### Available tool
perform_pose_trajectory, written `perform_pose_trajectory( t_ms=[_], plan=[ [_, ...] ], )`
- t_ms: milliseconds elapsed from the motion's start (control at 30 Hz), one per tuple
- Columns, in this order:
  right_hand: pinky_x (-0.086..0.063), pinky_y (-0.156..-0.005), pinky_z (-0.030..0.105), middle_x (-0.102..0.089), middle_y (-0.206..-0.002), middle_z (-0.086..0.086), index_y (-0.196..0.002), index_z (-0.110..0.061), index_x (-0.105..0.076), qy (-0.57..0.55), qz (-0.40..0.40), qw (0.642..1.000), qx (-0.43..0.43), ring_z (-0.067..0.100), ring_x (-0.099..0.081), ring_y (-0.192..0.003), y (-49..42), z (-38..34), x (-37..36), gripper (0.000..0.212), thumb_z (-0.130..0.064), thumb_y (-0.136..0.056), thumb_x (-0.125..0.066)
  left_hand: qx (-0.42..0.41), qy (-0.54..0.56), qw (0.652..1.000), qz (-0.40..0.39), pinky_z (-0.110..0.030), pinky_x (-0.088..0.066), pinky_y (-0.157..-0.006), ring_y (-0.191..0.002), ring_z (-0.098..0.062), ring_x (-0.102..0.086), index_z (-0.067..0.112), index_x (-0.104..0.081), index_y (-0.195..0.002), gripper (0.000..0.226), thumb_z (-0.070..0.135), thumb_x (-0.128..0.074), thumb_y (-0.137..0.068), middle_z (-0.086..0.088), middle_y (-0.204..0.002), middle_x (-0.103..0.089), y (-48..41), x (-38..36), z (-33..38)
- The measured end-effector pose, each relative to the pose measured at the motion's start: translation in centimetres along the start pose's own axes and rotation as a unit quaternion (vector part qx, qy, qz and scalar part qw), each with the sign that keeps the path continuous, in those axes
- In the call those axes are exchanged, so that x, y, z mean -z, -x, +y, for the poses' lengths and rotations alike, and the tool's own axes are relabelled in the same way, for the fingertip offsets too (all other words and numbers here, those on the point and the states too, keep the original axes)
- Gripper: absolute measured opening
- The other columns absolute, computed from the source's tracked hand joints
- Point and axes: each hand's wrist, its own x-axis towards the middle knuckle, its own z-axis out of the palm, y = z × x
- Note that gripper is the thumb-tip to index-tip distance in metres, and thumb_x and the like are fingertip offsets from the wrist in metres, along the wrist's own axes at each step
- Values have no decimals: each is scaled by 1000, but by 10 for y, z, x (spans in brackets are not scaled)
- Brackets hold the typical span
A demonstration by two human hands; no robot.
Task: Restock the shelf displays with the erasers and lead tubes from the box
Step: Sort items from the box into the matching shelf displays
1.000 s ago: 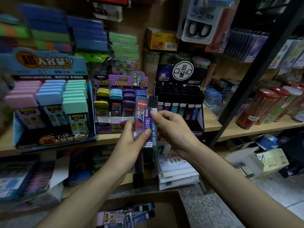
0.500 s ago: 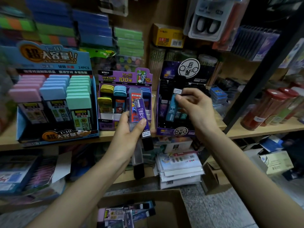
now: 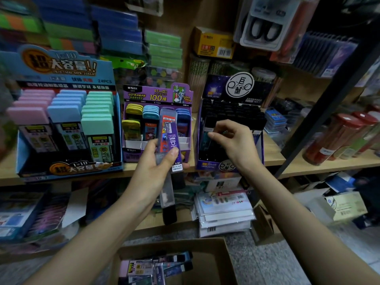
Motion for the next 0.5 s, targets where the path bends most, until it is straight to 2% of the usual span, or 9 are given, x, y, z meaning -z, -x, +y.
perform_pose_trajectory(
  t_ms=[100, 267, 400, 500],
  plan=[
    [-47, -75, 23, -62, -83, -5, -90, -14, -66, 35, -2, 999, 2, 9, -58, -81, 1, 2, -1, 6, -17, -85, -68, 0, 1, 1000, -6, -12, -50, -57, -70, -7, -70, 27, -50, -104, 17, 18, -53, -90, 5, -83, -71, 1, 0, 2],
    [-49, -79, 22, -70, -96, 5, -105, -7, -69, 90, 5, 995, -33, 13, -63, -90, 0, 10, -5, 25, -24, -87, -65, -3, -8, 1000, -17, -9, -49, -57, -68, -3, -70, 25, -50, -102, 15, 15, -51, -92, 13, -75, -72, 2, -2, 4],
    [-42, -72, 18, -70, -94, 7, -101, -7, -69, 137, 26, 990, -17, 13, -61, -85, 1, 11, -13, 23, -27, -89, -63, 2, -17, 1000, -17, -9, -49, -57, -71, -7, -71, 27, -51, -103, 13, 19, -52, -93, 10, -77, -73, 3, -3, 5],
    [-46, -71, 22, -71, -90, 8, -97, -7, -69, 156, 24, 987, -22, 18, -64, -85, 2, 10, -14, 24, -29, -90, -62, -4, -25, 1000, -17, -6, -47, -57, -68, -1, -69, 26, -51, -101, 12, 17, -51, -94, 13, -73, -72, 3, -4, 7]
  ],
)
